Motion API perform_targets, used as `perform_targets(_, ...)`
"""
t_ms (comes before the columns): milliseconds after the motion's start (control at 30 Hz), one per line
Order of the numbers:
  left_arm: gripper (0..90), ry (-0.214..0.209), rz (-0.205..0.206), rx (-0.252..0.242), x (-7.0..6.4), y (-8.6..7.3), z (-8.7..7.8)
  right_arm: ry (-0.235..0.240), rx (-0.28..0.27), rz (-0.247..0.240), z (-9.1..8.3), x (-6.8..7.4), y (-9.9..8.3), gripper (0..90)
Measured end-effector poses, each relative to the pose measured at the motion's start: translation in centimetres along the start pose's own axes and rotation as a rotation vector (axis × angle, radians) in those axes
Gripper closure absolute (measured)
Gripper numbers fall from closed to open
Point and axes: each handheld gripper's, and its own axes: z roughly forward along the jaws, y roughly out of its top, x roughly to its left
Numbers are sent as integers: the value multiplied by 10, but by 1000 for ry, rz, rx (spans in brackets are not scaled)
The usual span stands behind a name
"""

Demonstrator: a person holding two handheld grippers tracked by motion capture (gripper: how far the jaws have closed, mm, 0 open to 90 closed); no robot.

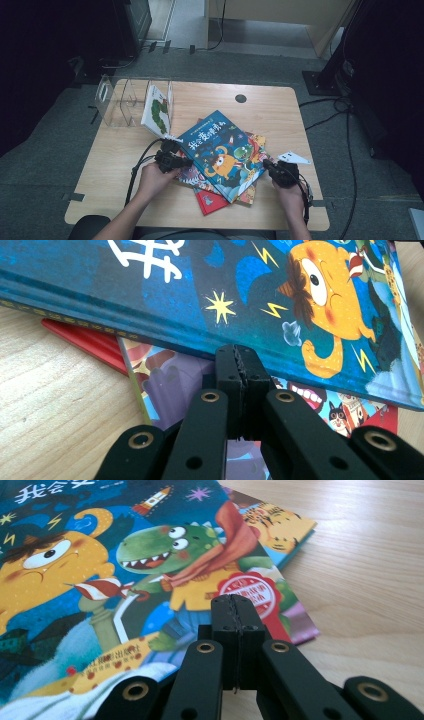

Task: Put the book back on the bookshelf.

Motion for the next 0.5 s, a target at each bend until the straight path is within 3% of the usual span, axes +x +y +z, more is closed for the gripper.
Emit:
perform_targets(133, 900, 27, -10, -8, 6, 2, -7, -12, 3, 11, -6, -3, -4, 900)
perform_targets(267, 900, 42, -41, -52, 16, 3, -22, -17, 10, 16, -11, -1, -7, 900)
perform_targets(500, 900, 57, -80, -78, 27, 2, -32, -31, 22, 1, -10, -3, -7, 900)
